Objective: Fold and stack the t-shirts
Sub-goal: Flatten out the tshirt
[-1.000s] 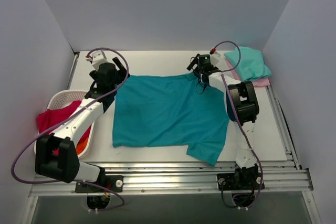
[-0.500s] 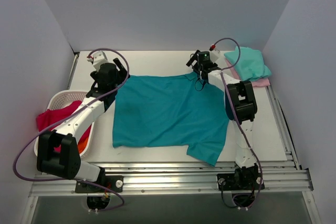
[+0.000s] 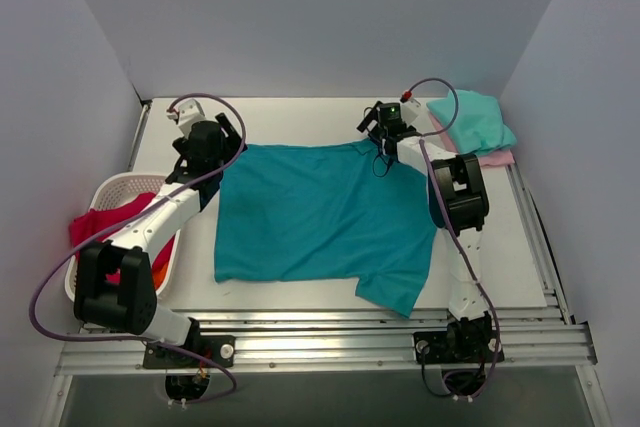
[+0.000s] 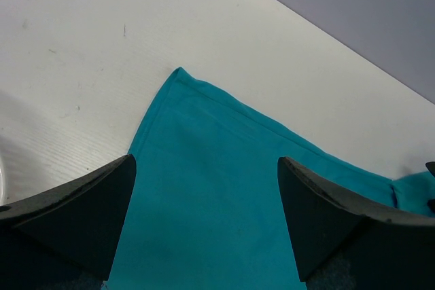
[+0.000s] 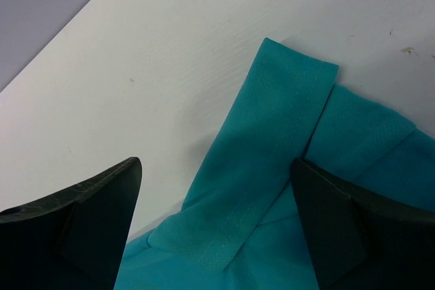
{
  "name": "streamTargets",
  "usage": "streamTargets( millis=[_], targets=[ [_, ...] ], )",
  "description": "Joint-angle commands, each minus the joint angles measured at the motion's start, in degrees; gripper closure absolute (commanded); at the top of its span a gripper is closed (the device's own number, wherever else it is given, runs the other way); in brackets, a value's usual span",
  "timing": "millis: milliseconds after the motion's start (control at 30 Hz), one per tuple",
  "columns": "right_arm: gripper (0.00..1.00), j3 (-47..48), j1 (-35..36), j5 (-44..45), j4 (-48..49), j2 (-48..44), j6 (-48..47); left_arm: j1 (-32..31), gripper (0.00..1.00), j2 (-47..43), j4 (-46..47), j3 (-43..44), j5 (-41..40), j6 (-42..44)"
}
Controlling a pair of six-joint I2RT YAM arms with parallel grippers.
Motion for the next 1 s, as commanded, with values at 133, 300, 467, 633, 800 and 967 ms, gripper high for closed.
streamTargets(
  millis=[133,300,467,633,800,967],
  targets=[
    [0.13,-1.7,-0.5,1.5,0.6,-4.1,-0.6,0.4,0.06,0.0,2.8,2.5,1.6,-0.7],
    [0.13,-1.7,-0.5,0.6,0.8,-3.9,-0.2,0.5,0.06,-0.7,3.0,1.9,1.2,-0.7],
    [0.13,-3.8,-0.4,1.4,1.6,-6.4,-0.5,0.5,0.06,-0.3,3.0,2.2,1.3,-0.7],
    [0.13,-3.4,-0.5,1.0,1.3,-5.8,-0.5,0.5,0.06,0.3,3.0,2.2,1.7,-0.8],
    [0.13,-1.8,-0.5,0.3,1.6,-3.7,0.0,0.5,0.06,0.4,3.0,2.2,1.7,-0.8],
    [0.14,0.4,-0.5,0.3,1.4,-0.7,0.0,0.5,0.06,0.8,3.2,2.3,1.4,-0.8]
  ],
)
